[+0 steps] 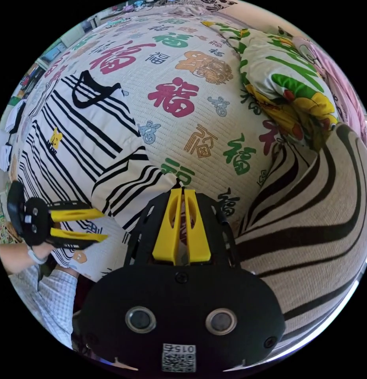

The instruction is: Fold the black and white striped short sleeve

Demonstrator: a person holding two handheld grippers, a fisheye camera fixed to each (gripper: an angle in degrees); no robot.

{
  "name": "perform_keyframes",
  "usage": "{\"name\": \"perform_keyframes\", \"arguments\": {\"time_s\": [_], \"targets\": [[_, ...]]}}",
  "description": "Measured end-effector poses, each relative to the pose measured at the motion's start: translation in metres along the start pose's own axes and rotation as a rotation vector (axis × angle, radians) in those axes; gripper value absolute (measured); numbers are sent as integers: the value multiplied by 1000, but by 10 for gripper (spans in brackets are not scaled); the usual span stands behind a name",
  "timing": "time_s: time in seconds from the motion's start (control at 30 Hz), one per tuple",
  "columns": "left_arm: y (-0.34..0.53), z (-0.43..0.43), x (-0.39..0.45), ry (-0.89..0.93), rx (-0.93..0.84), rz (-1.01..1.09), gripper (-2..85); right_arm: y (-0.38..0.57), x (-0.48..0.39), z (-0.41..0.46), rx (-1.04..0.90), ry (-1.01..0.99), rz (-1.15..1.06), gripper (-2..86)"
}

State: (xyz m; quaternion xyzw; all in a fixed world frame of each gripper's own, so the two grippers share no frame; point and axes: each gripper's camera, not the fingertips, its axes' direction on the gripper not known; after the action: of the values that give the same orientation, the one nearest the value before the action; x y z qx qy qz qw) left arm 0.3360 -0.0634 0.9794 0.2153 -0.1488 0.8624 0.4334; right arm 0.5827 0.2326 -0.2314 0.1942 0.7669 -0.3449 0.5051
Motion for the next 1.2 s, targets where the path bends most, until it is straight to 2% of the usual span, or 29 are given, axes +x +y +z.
{"name": "perform_keyframes", "arguments": {"time_s": [0.2, 0.3, 0.5, 0.6, 0.7, 0.77, 0.83, 0.9, 0.97, 1.0, 1.07, 1.17, 1.2], "targets": [[-26, 44, 39, -155, -25, 6, 119, -12, 10, -1, -3, 11, -49, -9], [-34, 52, 39, -211, -25, -20, 81, -14, 19, 0, -9, -17, -59, -9], [-19, 33, 36, -86, -16, -21, 13, 1, 33, 8, -48, -25, -85, -9], [-6, 17, 57, 1, 4, 19, 14, 13, 39, 9, -69, -35, -101, -9], [0, 12, 76, -70, 11, -11, 35, 16, 42, 22, -138, -3, -108, -8], [0, 22, 71, -48, -43, -65, 54, 16, 39, 39, -211, 61, -133, -8], [6, 45, 55, 131, -168, -133, 59, 20, 31, 70, -326, 176, -210, -6], [19, 41, 50, 233, -171, -152, 58, 26, 29, 93, -410, 222, -252, -6], [32, 21, 54, 237, -132, -106, 55, 33, 33, 107, -457, 255, -239, -9], [41, 4, 57, 237, -104, -73, 55, 38, 38, 112, -452, 343, -206, -9], [54, -24, 54, 253, -62, -55, 54, 44, 44, 112, -425, 373, -171, -9], [83, -76, 36, 242, -4, -36, 54, 53, 49, 84, -212, 270, -97, -5], [98, -97, 26, 212, 10, -38, 54, 61, 50, 67, -115, 173, -57, -2]]}}
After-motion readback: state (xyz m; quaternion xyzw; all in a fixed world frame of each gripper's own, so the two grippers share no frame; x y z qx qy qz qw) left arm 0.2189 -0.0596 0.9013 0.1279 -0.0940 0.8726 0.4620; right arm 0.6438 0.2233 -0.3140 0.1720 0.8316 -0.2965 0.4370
